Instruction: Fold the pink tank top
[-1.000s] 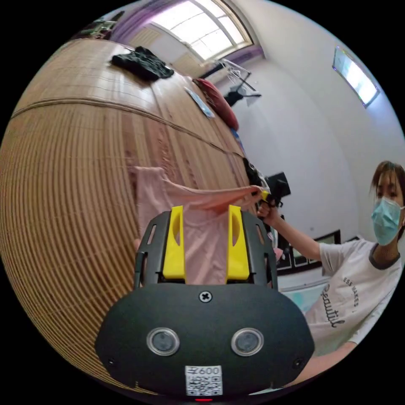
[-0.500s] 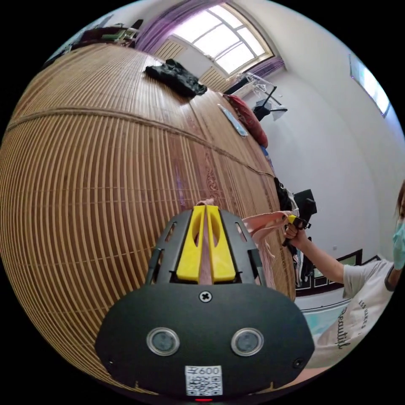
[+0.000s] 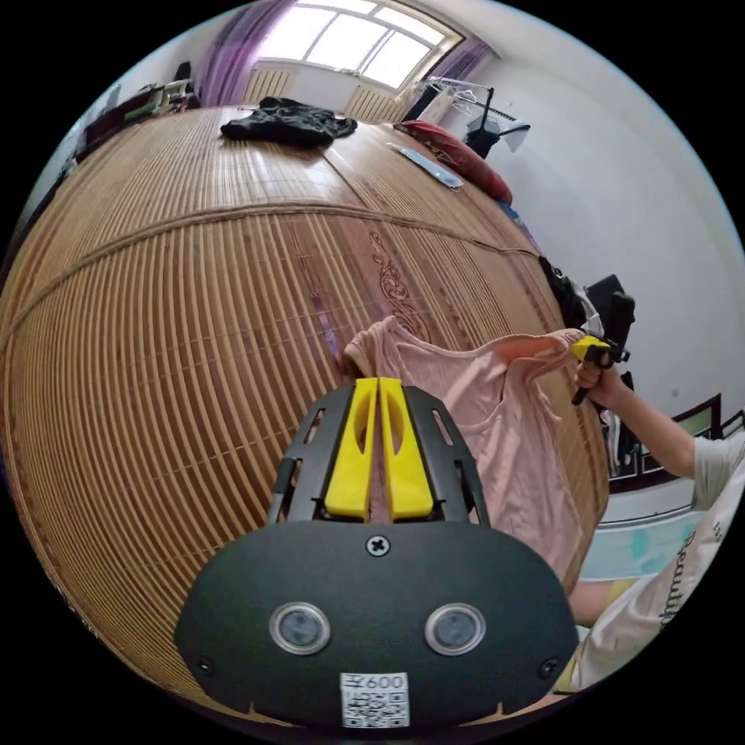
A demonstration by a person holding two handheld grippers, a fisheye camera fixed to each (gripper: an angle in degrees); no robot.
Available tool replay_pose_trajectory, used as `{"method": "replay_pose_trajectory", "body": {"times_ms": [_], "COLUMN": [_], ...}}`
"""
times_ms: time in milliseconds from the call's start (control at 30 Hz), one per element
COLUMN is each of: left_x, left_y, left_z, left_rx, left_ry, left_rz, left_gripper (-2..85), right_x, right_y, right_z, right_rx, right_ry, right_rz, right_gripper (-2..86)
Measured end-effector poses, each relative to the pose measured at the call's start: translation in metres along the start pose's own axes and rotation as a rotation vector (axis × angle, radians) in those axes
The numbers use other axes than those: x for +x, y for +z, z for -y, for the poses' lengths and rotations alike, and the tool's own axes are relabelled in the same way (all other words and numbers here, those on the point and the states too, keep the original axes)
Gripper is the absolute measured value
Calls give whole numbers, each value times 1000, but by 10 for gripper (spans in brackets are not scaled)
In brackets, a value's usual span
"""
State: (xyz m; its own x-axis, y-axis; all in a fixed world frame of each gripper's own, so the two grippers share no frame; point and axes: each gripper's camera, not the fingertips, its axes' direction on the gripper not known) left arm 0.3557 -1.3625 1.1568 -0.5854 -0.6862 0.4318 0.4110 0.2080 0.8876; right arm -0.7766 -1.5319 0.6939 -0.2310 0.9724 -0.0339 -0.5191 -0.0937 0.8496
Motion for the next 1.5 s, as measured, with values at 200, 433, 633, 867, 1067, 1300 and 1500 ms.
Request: {"method": "replay_pose_trajectory", "body": {"times_ms": [200, 433, 633, 867, 1067, 1300, 1500], "left_x": [22, 14, -26, -60, -107, -149, -178], "left_y": [-22, 35, 48, 12, 58, 105, 147], "left_z": [-37, -87, -105, -88, -51, -39, -56], "left_rx": [119, -53, -31, 34, -111, -250, -320], "left_ry": [111, 101, 63, 181, 231, 244, 257], "left_rz": [-113, -17, -131, -33, -135, -148, -66], "left_gripper": [7, 28, 83, 96, 104, 110, 109], "right_x": [2, 10, 18, 32, 41, 52, 57], "right_y": [16, 26, 34, 42, 50, 58, 67], "right_z": [-7, -14, -24, -45, -64, -94, -125], "right_rx": [-13, 28, 13, 39, 74, 98, 112], "right_ry": [9, 48, 47, 74, 85, 94, 105], "right_rz": [-2, 7, 15, 30, 44, 47, 51], "right_gripper": [-9, -9, -9, -9, -9, -9, -9]}}
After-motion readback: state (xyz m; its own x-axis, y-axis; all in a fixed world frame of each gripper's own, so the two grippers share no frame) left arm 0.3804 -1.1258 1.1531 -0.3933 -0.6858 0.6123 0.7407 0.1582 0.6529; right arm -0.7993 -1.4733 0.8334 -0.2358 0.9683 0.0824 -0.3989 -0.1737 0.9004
